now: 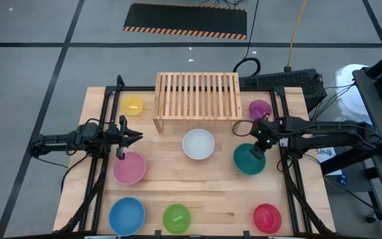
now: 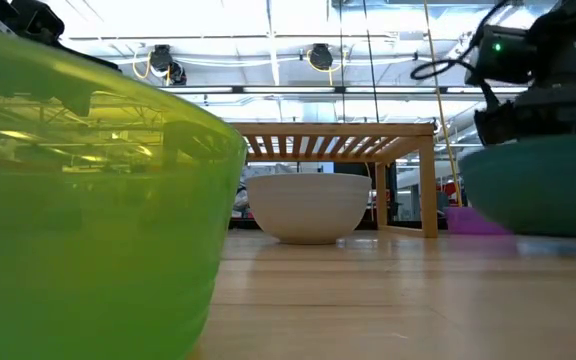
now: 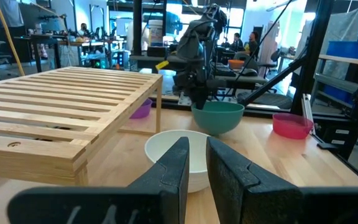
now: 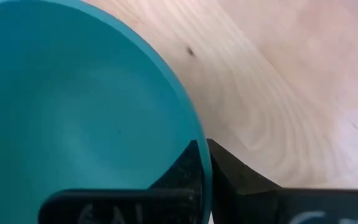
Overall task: Place and stack bowls onto a shelf
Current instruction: Put the green bowl on the shelf
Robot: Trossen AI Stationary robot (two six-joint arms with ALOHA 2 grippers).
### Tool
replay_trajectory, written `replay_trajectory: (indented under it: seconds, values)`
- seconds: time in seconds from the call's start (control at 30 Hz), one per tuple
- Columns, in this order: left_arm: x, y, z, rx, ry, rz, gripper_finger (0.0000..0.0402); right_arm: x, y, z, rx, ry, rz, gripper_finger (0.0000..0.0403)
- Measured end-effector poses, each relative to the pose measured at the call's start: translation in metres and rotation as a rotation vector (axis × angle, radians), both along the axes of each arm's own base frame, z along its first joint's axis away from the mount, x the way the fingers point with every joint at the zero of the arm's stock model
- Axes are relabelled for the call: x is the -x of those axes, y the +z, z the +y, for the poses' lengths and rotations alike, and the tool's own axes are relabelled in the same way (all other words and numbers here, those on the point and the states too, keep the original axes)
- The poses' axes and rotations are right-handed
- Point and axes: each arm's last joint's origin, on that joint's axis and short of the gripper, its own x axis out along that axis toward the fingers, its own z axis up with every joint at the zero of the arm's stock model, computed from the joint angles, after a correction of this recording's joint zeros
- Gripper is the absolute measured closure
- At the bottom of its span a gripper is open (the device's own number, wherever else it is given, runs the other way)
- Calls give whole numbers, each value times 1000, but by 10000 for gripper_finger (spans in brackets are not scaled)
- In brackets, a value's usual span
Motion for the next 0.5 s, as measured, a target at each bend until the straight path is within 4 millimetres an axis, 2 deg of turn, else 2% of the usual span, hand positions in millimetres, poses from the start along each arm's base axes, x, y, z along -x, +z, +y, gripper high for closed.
replay_trajectory:
  seconds: [0.13, 0.3, 0.5]
  values:
    - [0, 0, 0, 0, 0, 0, 341, -10, 23, 0, 22, 21, -81, 402]
    - [0, 0, 0, -1, 0, 0, 341, -23, 67, -1, 109, 31, -199, 402]
    - [0, 0, 0, -1, 0, 5, 341, -27, 121, -4, 265, 36, -224, 403]
